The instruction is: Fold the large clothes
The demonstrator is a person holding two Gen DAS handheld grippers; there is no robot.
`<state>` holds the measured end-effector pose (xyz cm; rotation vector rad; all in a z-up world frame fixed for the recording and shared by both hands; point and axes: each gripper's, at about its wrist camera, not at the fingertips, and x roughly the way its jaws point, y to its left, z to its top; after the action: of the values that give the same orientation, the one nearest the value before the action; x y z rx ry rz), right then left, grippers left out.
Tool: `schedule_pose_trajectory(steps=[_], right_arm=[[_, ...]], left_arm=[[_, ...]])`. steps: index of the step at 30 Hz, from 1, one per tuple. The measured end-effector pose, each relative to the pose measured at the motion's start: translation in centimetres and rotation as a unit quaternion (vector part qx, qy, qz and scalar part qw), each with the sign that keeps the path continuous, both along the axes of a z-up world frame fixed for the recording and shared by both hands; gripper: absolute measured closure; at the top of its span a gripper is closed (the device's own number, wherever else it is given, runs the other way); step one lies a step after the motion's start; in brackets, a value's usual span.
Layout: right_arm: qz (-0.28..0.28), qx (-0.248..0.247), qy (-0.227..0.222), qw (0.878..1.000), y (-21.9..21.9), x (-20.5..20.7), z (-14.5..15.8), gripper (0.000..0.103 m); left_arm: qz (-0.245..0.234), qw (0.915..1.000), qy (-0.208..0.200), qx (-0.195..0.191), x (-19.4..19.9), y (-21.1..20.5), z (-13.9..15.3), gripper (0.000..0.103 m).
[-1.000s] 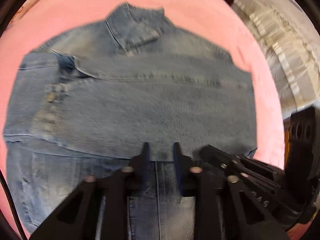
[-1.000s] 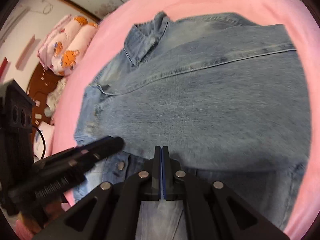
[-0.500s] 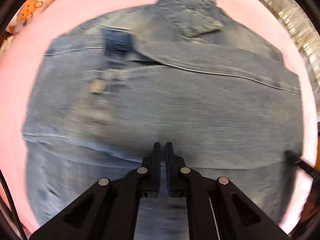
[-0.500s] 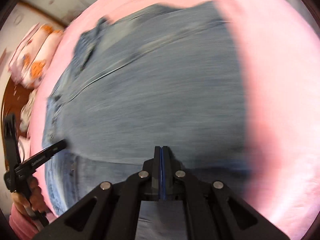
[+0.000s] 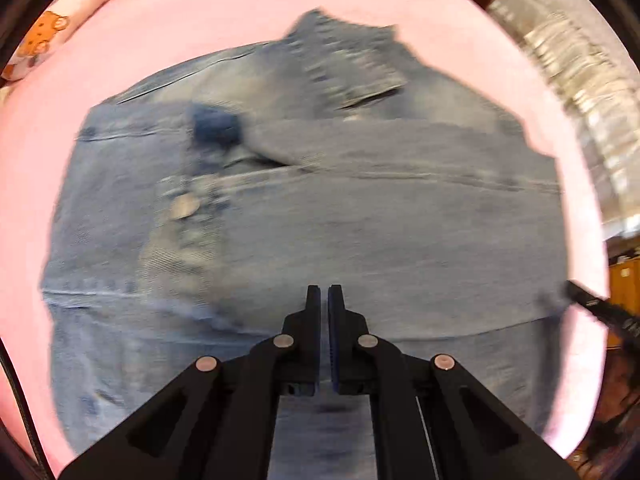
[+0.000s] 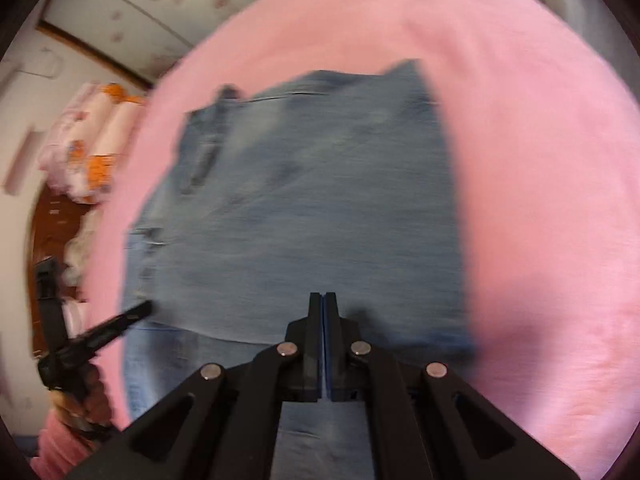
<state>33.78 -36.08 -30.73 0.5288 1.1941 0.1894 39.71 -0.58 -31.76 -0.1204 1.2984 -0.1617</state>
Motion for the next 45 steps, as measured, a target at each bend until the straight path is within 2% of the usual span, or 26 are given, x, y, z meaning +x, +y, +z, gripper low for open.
schedule_pose_trajectory(steps=[4, 6, 11, 16, 19, 22, 25, 29, 32, 35, 36, 38, 42, 45], right_arm=[[0.008, 0.040, -0.007, 0.999, 4.2, 2.8, -2.0, 0.103], [0.010, 0.043, -0.015, 0.999, 5.7, 4.1, -2.9, 0.103], [0.031, 0.036, -0.040, 0.998, 8.3, 7.9, -3.9, 0.103], [0.005, 0.051, -0.045, 0.998, 7.2, 10.9, -4.9, 0.103], [-0.007, 0.014, -0.049, 0.999, 6.3, 12.3, -4.8, 0.103], [-0.032, 0.004, -0.045, 0.998, 4.2, 13.4, -4.8, 0.103], [-0.044, -0.014, -0.049, 0.998, 2.2, 13.7, -4.2, 0.103], [-0.067, -0.054, -0.049, 0.995, -0.1, 13.0, -3.3, 0.103], [-0.098, -0.080, -0.043, 0.991, -2.1, 12.3, -3.1, 0.103], [-0.126, -0.087, -0.037, 0.988, -3.6, 11.8, -2.9, 0.103], [-0.132, -0.098, -0.037, 0.986, -3.8, 11.7, -2.7, 0.103], [-0.143, -0.123, -0.032, 0.981, -4.3, 11.5, -2.7, 0.103], [-0.132, -0.135, -0.017, 0.982, -4.6, 12.0, -3.2, 0.103], [-0.123, -0.153, -0.016, 0.980, -4.5, 12.3, -3.1, 0.103]], left_arm=[[0.014, 0.9983, 0.007, -0.056, 1.8, -3.8, -1.1, 0.101], [0.027, 0.9963, 0.009, -0.082, 2.9, -5.1, -2.0, 0.101], [0.033, 0.9935, -0.008, -0.109, 6.0, -7.2, -2.9, 0.101], [0.063, 0.9898, -0.019, -0.127, 9.7, -7.6, -4.2, 0.102], [0.069, 0.9906, -0.027, -0.115, 11.0, -7.7, -4.6, 0.102], [0.069, 0.9919, -0.033, -0.102, 11.5, -7.0, -4.6, 0.102], [0.073, 0.9949, -0.044, -0.052, 11.6, -6.1, -4.3, 0.102], [0.112, 0.9921, -0.052, -0.025, 10.9, -2.9, -3.8, 0.102], [0.154, 0.9865, -0.054, -0.009, 10.4, 0.1, -3.3, 0.102], [0.190, 0.9801, -0.055, -0.019, 9.7, 3.4, -3.0, 0.102], [0.192, 0.9790, -0.056, -0.041, 9.6, 4.0, -3.0, 0.102], [0.195, 0.9778, -0.048, -0.061, 9.7, 4.3, -3.3, 0.102], [0.193, 0.9779, -0.046, -0.064, 10.1, 3.6, -3.3, 0.102], [0.185, 0.9798, -0.050, -0.058, 9.5, 4.8, -2.6, 0.102]])
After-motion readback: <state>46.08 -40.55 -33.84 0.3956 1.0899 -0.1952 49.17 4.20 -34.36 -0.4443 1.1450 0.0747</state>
